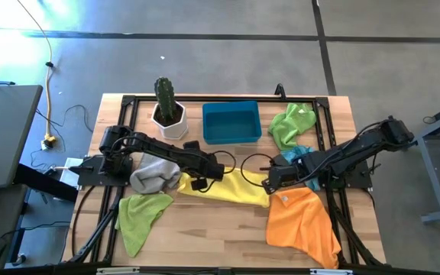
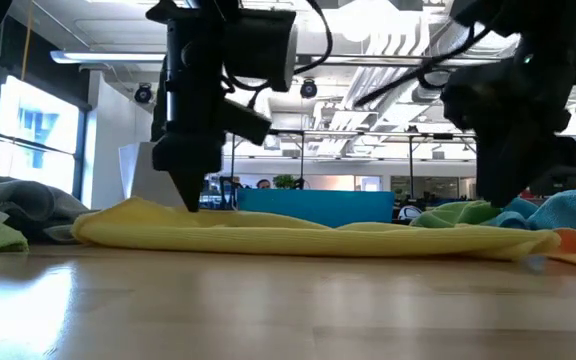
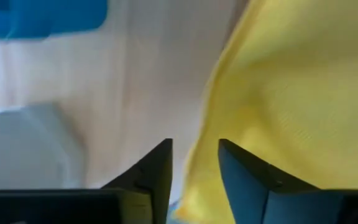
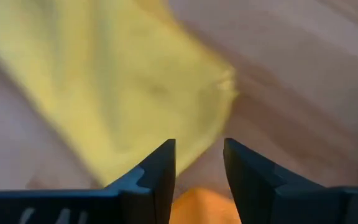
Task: Fold microfiber towels
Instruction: Fold the yellow microfiber towel
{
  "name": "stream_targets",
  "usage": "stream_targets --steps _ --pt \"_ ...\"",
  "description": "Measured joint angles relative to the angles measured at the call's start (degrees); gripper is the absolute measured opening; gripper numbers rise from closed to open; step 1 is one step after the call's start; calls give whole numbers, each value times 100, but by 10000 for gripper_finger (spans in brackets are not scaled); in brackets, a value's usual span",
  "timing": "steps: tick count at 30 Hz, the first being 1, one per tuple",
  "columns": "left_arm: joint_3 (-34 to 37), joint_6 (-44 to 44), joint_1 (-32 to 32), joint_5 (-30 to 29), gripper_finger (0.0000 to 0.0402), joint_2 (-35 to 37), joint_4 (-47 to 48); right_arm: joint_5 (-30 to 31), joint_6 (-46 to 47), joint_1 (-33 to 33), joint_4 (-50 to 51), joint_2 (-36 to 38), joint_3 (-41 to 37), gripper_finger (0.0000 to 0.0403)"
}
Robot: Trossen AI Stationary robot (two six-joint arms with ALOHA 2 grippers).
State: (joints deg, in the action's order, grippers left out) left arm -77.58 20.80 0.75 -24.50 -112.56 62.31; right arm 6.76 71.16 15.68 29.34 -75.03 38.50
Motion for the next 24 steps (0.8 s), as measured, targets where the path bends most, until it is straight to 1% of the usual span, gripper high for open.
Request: stream_targets --steps 3,5,8,11,14,18,22,24 --pt "-2 -41 5 -258 137 -1 481 -114 -640 178 -493 70 0 124" --pt "-2 -131 -1 -322 139 -1 743 -120 -1209 322 -891 70 0 118" --pt "-2 -473 -102 -122 140 29 964 -9 -2048 525 -1238 70 0 108" --pt "-4 -820 -302 -10 140 190 947 283 -2668 713 -1300 65 0 96" --pt "-4 -947 -495 139 140 371 830 472 -2924 874 -1287 -54 2 87" --pt "-4 -832 -714 494 140 590 429 471 -3110 1084 -1537 -358 2 83" --pt "-8 -797 -933 761 140 608 -235 464 -3119 1222 -1887 -728 2 83" --pt "-9 -954 -1045 912 140 593 -633 417 -3117 1271 -1969 -865 2 83"
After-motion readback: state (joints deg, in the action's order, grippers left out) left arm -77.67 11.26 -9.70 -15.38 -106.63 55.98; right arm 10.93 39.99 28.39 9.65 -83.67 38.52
